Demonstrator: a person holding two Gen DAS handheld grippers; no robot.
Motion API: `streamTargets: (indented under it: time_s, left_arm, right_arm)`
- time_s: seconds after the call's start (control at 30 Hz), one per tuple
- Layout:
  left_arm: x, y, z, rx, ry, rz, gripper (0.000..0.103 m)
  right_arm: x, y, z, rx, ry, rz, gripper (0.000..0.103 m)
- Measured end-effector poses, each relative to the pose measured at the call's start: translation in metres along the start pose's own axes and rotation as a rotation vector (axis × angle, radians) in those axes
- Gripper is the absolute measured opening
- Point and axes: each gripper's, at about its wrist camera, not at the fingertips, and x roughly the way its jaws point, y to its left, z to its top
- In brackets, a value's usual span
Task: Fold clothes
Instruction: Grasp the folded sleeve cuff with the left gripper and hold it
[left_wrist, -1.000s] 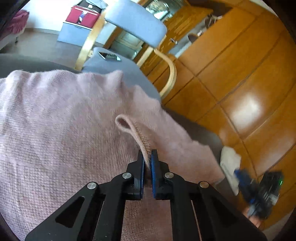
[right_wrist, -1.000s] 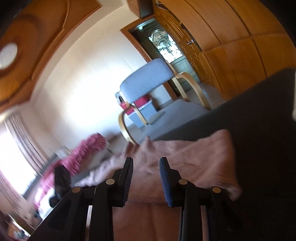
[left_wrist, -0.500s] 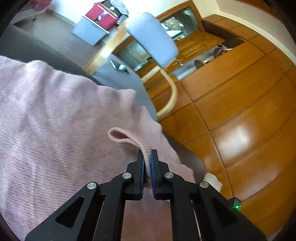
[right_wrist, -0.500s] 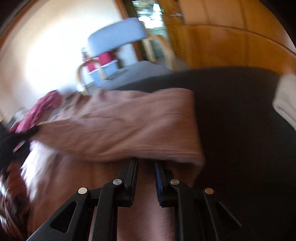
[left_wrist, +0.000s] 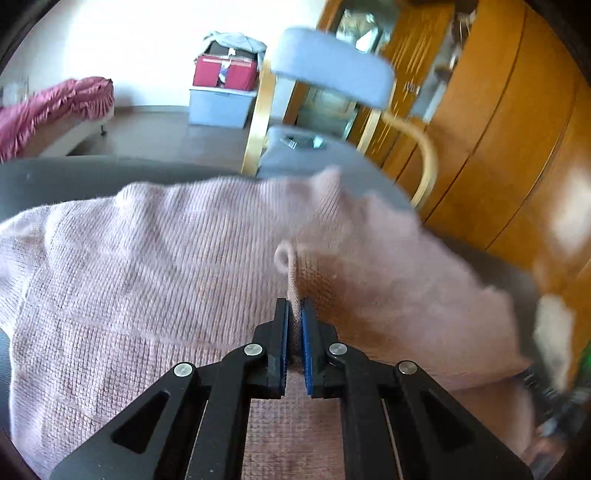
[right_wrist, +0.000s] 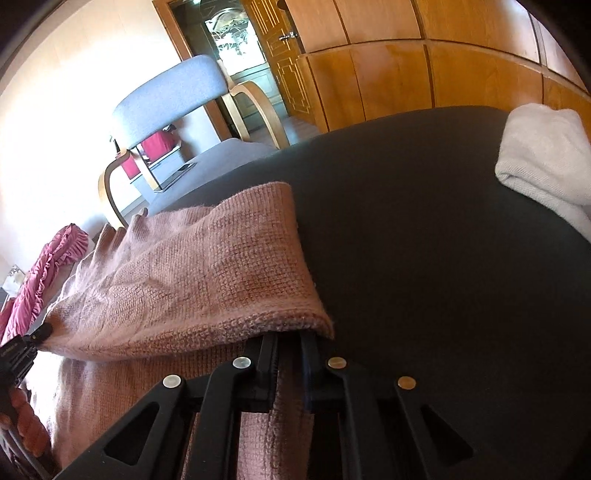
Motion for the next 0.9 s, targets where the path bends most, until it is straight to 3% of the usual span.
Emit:
streamTargets:
  time_s: [0.2,0.33,0.4,0.5,0.7,0.8,0.9]
  left_arm:
    - [0.003,0.001,-0.001,0.011,0.003,0.014,0.008]
    - [0.005,-0.002,-0.001,0.023,0.001,0.029,0.009]
    - [0.006,-0.003,-0.002,0.027,0.0,0.035,0.009]
    - [0.005,-0.004,-0.002,0.028,0.0,0.039,0.01]
    - [0.008,-0.007,-0.001,0.045,0.0,0.063,0.011]
    - [0.008,-0.008,-0.002,0.053,0.0,0.074,0.011]
    - [0.01,-0.012,-0.001,0.062,-0.001,0.083,0.011]
  right_arm:
    - [-0.021,0.005,-0.002,-0.015,0.054,0.087,0.012]
    - [-0.061,0.012,0.0,-0.028,-0.074,0.141,0.013]
    - [-0.065,0.019,0.011,-0.017,-0.159,0.147,0.021]
    - [-0.036,0.033,0.031,-0.004,-0.17,0.118,0.021]
    - [0.05,0.044,0.06,-0.046,-0.036,-0.015,0.021]
    - [0.063,0.022,0.065,0.061,-0.037,-0.012,0.006]
    - [0.06,-0.004,0.064,0.18,-0.079,0.023,0.004]
